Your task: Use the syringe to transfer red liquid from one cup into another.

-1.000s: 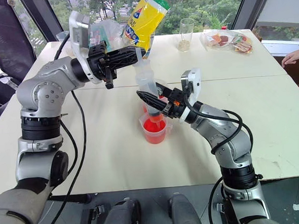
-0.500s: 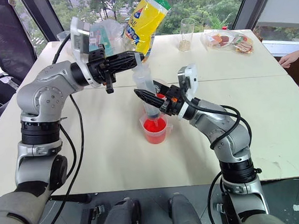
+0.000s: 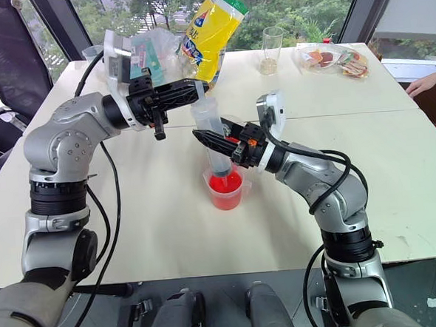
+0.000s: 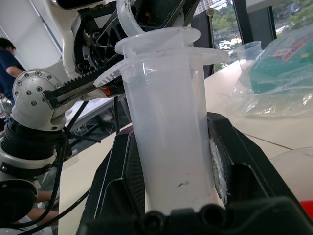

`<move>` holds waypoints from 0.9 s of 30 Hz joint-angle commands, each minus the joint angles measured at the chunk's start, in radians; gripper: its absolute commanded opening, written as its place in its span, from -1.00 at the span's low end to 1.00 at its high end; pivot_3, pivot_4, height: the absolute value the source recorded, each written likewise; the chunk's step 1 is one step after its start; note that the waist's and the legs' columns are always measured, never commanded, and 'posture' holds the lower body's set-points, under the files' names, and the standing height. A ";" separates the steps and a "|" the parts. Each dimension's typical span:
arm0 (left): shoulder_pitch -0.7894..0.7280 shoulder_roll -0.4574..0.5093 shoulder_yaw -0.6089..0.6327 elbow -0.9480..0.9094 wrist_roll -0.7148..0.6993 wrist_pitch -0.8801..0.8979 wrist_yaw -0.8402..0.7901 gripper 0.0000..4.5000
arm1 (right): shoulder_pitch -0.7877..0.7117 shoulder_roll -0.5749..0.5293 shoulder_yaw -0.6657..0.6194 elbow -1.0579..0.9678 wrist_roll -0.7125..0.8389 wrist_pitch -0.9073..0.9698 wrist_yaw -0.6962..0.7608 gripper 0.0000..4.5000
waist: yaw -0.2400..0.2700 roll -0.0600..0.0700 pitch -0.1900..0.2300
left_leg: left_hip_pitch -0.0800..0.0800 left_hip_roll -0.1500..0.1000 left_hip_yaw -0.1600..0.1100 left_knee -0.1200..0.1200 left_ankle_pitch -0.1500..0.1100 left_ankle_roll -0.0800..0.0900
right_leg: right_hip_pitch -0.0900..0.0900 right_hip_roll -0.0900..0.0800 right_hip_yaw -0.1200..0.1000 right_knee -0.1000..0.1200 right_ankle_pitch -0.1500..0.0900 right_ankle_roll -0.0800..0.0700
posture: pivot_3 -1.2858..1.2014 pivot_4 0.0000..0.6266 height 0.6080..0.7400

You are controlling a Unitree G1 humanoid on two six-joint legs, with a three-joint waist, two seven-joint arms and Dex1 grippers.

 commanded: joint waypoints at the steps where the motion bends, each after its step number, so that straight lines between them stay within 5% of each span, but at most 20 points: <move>1: 0.027 -0.015 -0.103 -0.039 -0.009 0.045 -0.041 -0.97 | -0.081 0.016 -0.066 -0.060 0.034 -0.070 -0.013 -0.38 | 0.000 0.000 0.000 | 0.000 0.000 0.000 0.000 0.000 0.000 | 0.000 0.000 0.000 0.000 0.000 0.000 | 0.03 -0.52 1.00; 5: 0.006 0.015 -0.056 -0.033 -0.025 0.061 -0.026 -0.97 | -0.060 0.013 -0.061 -0.057 0.031 -0.069 0.000 -0.38 | 0.000 0.000 0.000 | 0.000 0.000 0.000 0.000 0.000 0.000 | 0.000 0.000 0.000 0.000 0.000 0.000 | 0.03 -0.52 1.00; 6: 0.004 0.025 -0.047 -0.033 -0.027 0.064 -0.025 -0.84 | -0.056 0.012 -0.061 -0.056 0.031 -0.069 0.001 -0.38 | -0.001 0.000 0.000 | 0.000 0.000 0.000 0.000 0.000 0.000 | 0.000 0.000 0.000 0.000 0.000 0.000 | 0.03 -0.52 1.00; 9: 0.002 0.064 -0.018 -0.036 -0.043 0.081 -0.019 -0.35 | -0.049 0.008 -0.061 -0.056 0.031 -0.066 0.005 -0.38 | -0.002 0.000 0.000 | 0.000 0.000 0.000 0.000 0.000 0.000 | 0.000 0.000 0.000 0.000 0.000 0.000 | 0.03 -0.52 1.00; 15: 0.009 0.143 0.036 -0.049 -0.072 0.106 -0.006 0.99 | -0.048 0.006 -0.060 -0.057 0.030 -0.058 0.004 -0.38 | -0.001 0.000 0.000 | 0.000 0.000 0.000 0.000 0.000 0.000 | 0.000 0.000 0.000 0.000 0.000 0.000 | 0.03 -0.52 1.00; 27: 0.086 0.206 0.070 -0.116 -0.114 0.121 0.020 0.99 | -0.119 -0.026 -0.099 -0.048 0.075 0.006 -0.048 -0.38 | -0.002 0.000 0.000 | 0.000 0.000 0.000 0.000 0.000 0.000 | 0.000 0.000 0.000 0.000 0.000 0.000 | 0.03 -0.52 1.00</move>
